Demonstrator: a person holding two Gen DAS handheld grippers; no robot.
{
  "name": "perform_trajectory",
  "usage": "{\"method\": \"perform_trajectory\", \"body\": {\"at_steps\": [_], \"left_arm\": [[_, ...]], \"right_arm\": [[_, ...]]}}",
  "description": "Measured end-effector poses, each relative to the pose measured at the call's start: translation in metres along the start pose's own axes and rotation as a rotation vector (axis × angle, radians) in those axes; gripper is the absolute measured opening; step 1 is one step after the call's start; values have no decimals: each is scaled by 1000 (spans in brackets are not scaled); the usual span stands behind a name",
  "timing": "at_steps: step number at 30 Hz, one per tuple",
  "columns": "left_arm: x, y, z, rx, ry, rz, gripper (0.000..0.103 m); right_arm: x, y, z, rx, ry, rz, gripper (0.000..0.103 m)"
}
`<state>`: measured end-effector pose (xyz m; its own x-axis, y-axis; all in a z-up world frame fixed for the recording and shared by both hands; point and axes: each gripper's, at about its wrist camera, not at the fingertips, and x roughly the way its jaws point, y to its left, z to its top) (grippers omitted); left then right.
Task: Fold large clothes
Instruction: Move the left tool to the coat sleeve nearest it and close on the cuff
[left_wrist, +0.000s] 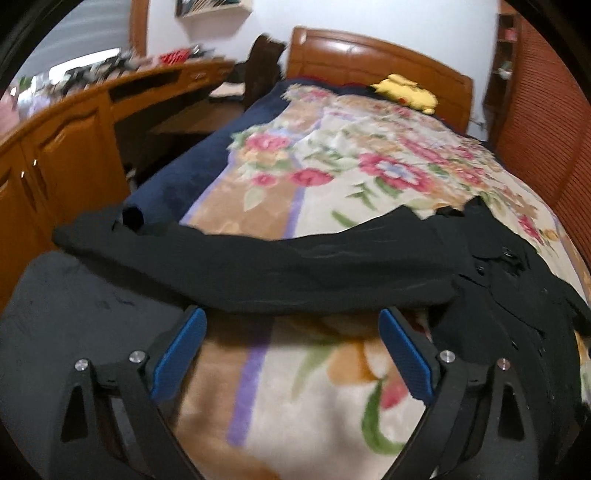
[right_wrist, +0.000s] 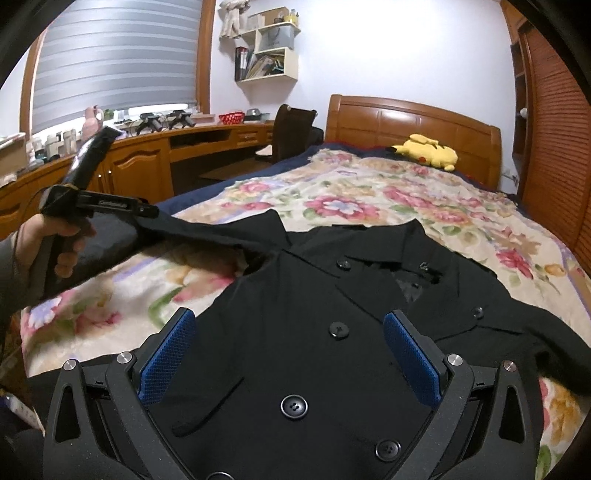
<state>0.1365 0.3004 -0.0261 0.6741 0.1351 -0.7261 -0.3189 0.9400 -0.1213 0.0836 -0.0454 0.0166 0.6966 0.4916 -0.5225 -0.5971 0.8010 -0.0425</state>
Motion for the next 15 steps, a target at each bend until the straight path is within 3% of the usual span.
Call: {"method": "perform_trajectory", "body": {"at_steps": [8, 15], "left_arm": [[26, 30, 5, -122, -2, 82, 86], [48, 52, 8, -184, 33, 96, 57]], "right_arm": [[1, -3, -2, 3, 6, 3, 103], [-2, -7, -4, 1, -1, -7, 103]]}}
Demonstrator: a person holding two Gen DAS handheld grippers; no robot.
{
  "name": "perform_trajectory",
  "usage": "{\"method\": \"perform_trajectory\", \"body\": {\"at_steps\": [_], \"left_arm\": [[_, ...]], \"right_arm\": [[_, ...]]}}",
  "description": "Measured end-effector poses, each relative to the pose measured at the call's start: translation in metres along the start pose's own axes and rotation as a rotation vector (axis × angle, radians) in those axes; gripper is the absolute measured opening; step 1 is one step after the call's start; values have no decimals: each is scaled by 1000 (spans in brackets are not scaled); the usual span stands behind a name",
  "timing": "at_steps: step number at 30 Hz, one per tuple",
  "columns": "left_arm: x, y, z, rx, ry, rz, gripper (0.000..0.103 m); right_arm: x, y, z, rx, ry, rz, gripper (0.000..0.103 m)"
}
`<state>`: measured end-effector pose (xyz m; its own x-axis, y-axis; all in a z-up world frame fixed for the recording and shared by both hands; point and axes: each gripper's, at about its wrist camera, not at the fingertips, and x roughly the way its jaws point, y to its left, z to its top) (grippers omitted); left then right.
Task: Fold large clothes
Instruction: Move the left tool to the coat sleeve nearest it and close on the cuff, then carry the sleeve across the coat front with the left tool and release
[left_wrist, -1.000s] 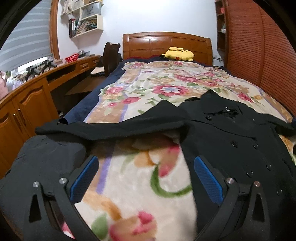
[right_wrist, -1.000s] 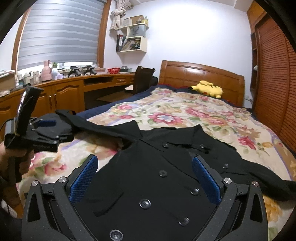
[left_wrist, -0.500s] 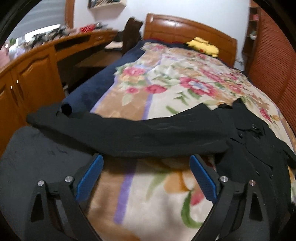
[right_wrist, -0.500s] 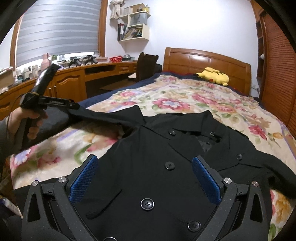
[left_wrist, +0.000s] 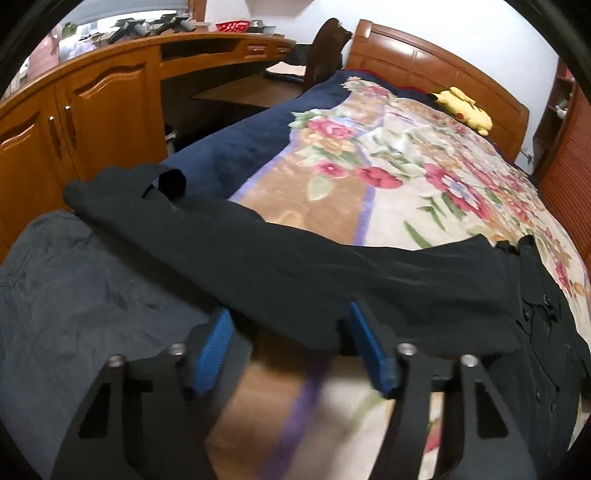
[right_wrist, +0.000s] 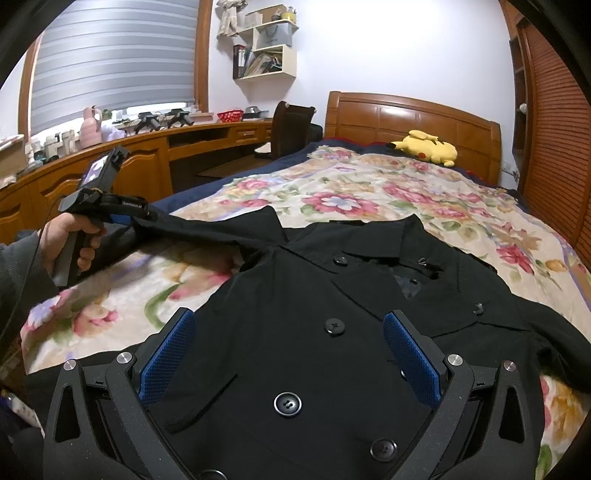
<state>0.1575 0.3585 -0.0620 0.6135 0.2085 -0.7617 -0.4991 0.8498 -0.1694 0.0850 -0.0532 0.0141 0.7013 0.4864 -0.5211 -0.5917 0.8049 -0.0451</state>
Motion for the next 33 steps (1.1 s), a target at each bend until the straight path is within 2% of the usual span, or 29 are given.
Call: {"method": "perform_trajectory", "body": {"at_steps": [1, 7, 8, 9, 10, 12, 15, 23, 27, 33], "left_arm": [[1, 1, 1, -1, -2, -1, 55], [5, 4, 14, 11, -37, 38, 26], [5, 4, 17, 18, -38, 44, 13], [7, 2, 19, 30, -33, 50, 6], [7, -1, 20, 44, -35, 55, 3], [-2, -11, 21, 78, -74, 59, 0], [-26, -38, 21, 129, -139, -18, 0], [-99, -156, 5, 354, -232, -176, 0], [-131, -204, -10, 439, -258, -251, 0], [-164, -255, -33, 508, -270, -342, 0]], "right_arm": [[-1, -1, 0, 1, -1, -1, 103], [-6, -10, -1, 12, -2, -6, 103], [-7, -11, 0, 12, -3, -9, 103], [-8, -13, 0, 11, -4, -13, 103], [-9, -15, 0, 10, -6, -18, 103], [-12, -19, 0, 11, -9, -27, 103], [-18, -28, 0, 13, -18, -50, 103], [-34, -61, 3, 31, -42, -121, 103], [-43, -80, 3, 69, -49, -142, 103], [-49, -98, 1, 99, -28, -149, 103]]}}
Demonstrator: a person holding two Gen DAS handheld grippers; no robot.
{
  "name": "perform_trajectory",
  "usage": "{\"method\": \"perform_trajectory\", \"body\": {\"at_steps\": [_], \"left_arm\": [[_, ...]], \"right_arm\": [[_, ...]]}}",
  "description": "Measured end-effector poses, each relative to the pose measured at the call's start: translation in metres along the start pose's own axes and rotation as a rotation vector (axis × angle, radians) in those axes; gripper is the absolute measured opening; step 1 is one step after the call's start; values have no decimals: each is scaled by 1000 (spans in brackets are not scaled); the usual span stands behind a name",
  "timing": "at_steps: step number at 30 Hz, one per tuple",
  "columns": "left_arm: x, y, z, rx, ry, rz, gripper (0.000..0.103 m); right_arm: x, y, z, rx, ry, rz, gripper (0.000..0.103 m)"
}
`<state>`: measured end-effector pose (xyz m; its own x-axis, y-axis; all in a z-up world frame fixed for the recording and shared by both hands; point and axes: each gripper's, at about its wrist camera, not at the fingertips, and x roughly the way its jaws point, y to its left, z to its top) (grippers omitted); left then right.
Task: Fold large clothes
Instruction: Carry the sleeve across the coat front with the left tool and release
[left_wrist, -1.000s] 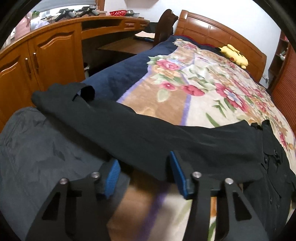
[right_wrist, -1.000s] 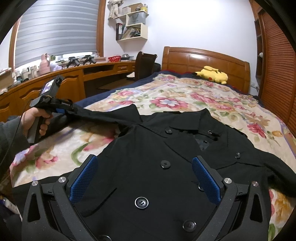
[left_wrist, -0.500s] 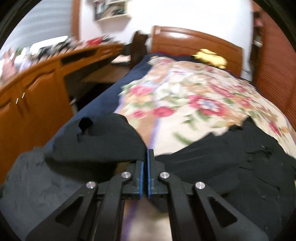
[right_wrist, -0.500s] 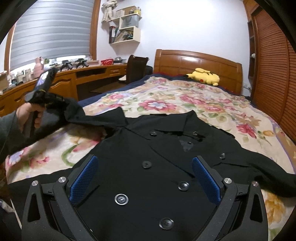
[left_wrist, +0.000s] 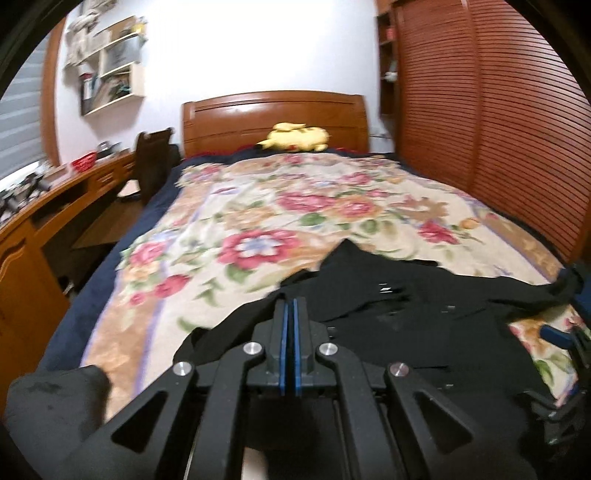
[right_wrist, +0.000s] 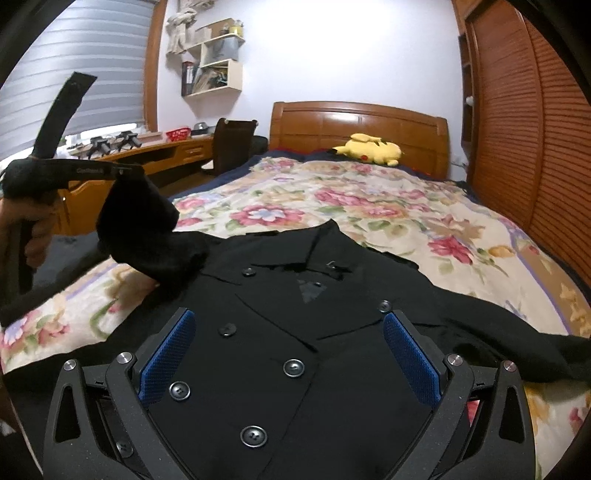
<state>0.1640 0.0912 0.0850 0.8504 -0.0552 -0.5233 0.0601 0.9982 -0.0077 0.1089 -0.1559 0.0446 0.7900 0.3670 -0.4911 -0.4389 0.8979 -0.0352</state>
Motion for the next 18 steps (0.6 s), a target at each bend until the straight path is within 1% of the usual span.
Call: {"method": "perform_trajectory", "body": {"at_steps": [3, 6, 8, 10, 12, 16, 18], "left_arm": [[-7, -29, -2, 25, -3, -44, 0], [-9, -54, -7, 56, 1, -68, 0], [-13, -70, -14, 84, -4, -66, 0], [-16, -84, -23, 119, -15, -35, 0], [-18, -93, -36, 131, -14, -18, 0], [-18, -93, -59, 104, 11, -36, 0], [-24, -93, -70, 107, -2, -23, 2]], "right_arm": [[-4, -5, 0, -3, -3, -17, 103], [-7, -13, 0, 4, -3, -28, 103], [-8, -18, 0, 12, 0, -38, 103], [-9, -24, 0, 23, 2, -48, 103], [-10, -29, 0, 37, 5, -51, 103], [-9, -30, 0, 34, 9, -55, 103], [-9, -30, 0, 31, 9, -54, 103]]}}
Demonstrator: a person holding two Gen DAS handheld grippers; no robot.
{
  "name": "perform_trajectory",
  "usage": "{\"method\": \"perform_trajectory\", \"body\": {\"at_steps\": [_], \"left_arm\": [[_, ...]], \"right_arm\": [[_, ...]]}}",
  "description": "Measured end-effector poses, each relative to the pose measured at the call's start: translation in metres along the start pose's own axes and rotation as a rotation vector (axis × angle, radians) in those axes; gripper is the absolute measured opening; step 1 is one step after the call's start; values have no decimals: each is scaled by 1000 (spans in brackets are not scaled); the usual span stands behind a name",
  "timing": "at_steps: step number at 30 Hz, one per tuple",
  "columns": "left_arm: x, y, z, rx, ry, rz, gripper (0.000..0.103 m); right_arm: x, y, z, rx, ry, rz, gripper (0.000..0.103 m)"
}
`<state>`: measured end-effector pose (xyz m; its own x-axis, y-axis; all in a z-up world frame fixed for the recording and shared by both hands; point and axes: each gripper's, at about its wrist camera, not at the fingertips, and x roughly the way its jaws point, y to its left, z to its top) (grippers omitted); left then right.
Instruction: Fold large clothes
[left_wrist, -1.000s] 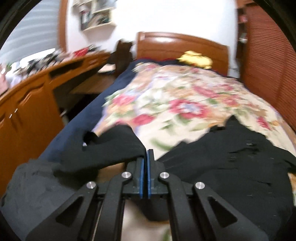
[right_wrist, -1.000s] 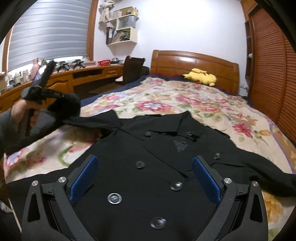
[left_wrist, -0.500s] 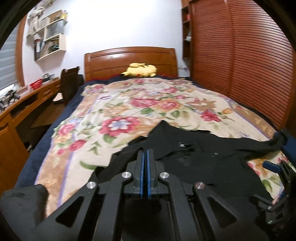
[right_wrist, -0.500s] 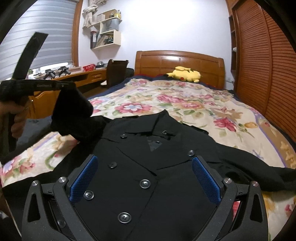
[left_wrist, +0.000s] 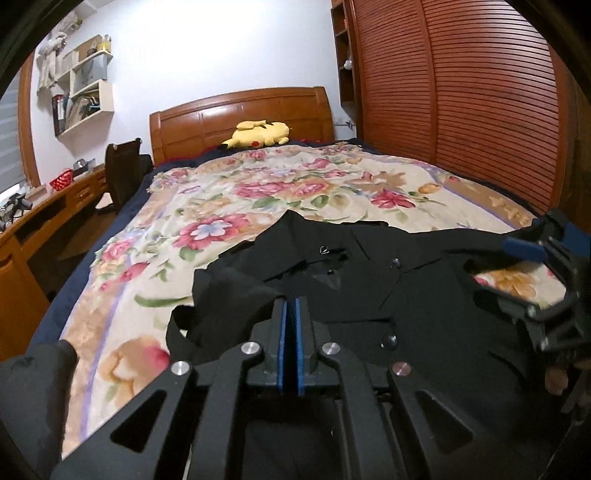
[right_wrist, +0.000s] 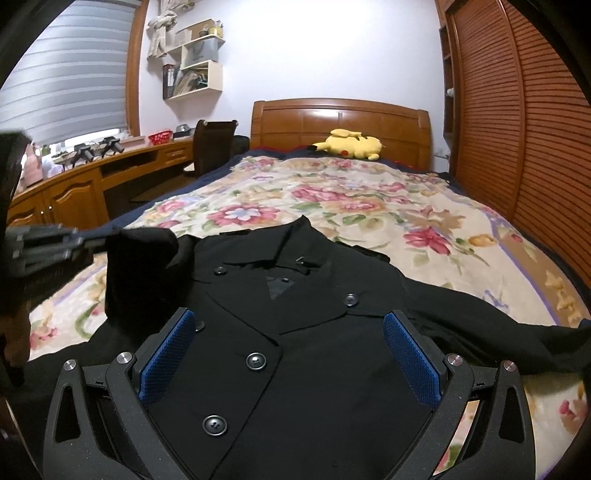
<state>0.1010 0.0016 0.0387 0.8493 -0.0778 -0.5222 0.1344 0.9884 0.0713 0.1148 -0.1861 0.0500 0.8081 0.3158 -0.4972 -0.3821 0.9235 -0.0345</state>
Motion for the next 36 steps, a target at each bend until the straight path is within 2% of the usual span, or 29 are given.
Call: {"method": "perform_trajectory", "body": {"at_steps": [5, 7, 10, 14, 16, 19, 28, 32, 36], "left_arm": [[-24, 1, -25, 3, -48, 25, 13], [-31, 7, -35, -36, -52, 12, 25], [-39, 20, -50, -110, -51, -20, 33], [-50, 36, -65, -135, -62, 4, 45], [-52, 43, -70, -145, -64, -1, 53], [-53, 53, -80, -160, -58, -7, 56], [-49, 78, -104, -160, -9, 37, 57], [-49, 86, -112, -154, 9, 39, 57], [-53, 96, -118, -156, 13, 51, 58]], "right_arm": [[4, 3, -3, -8, 10, 0, 103], [7, 4, -4, -11, 17, 3, 103], [10, 7, -6, -17, 24, 7, 103], [13, 14, -7, -24, 29, 27, 103], [14, 17, -8, -24, 31, 42, 103], [17, 28, -8, -33, 33, 74, 101], [25, 75, 3, -105, 21, 168, 96], [28, 97, 5, -153, 27, 220, 84], [36, 117, 9, -195, 48, 261, 77]]}}
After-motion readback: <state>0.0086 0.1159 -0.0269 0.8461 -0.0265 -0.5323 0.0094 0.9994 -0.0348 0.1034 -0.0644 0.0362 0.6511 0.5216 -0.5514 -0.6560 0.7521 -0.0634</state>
